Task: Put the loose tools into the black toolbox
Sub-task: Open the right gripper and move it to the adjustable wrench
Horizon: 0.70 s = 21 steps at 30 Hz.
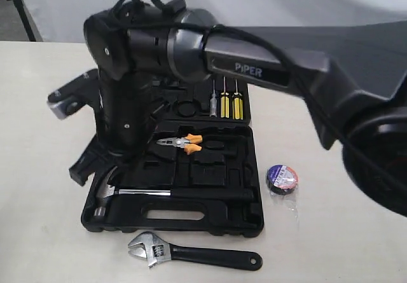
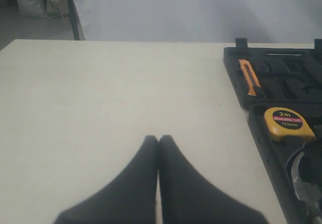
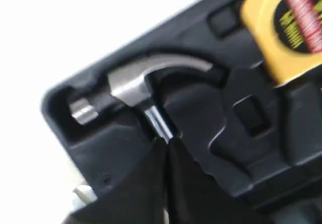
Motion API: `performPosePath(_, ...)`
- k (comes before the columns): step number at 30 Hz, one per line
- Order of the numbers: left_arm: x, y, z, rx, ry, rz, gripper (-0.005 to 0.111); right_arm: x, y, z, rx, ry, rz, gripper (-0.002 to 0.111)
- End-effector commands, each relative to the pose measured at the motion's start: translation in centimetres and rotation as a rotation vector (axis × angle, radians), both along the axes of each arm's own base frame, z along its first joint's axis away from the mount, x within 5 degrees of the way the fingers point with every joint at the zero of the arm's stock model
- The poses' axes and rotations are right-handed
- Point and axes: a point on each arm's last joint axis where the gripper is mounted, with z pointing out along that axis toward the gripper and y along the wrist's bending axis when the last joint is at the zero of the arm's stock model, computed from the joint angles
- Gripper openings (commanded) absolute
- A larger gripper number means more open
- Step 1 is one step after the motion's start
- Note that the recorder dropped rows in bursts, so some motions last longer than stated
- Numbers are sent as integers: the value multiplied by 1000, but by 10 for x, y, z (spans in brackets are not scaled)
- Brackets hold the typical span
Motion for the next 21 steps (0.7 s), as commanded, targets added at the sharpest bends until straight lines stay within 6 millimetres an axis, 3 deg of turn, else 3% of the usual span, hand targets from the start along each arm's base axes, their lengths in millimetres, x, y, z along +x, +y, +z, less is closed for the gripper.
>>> performPosePath(1,-2,0,-1,-27,-5,1,1,-3,-2,-33,-60,72,-34,0)
performPosePath(4,-2,0,-1,-27,-5,1,1,-7,-6,6,0,21,-39,0)
performPosePath(6,-2,0,-1,-27,-5,1,1,-23,-22,39,25,-13,1,0)
performPosePath(8,-2,0,-1,-27,-5,1,1,-42,-42,50,20,-14,22,0)
performPosePath(11,-2,0,-1,-27,-5,1,1,-68,-61,46,60,-15,27,0)
performPosePath(16,-2,0,-1,-27,-5,1,1,-99,-77,18,163,-3,63,1)
performPosePath(19,-2,0,-1,-27,-5,1,1,-115,-78,4,137,15,131,9)
performPosePath(21,-2,0,-1,-27,-5,1,1,-126,-77,-4,121,21,185,20)
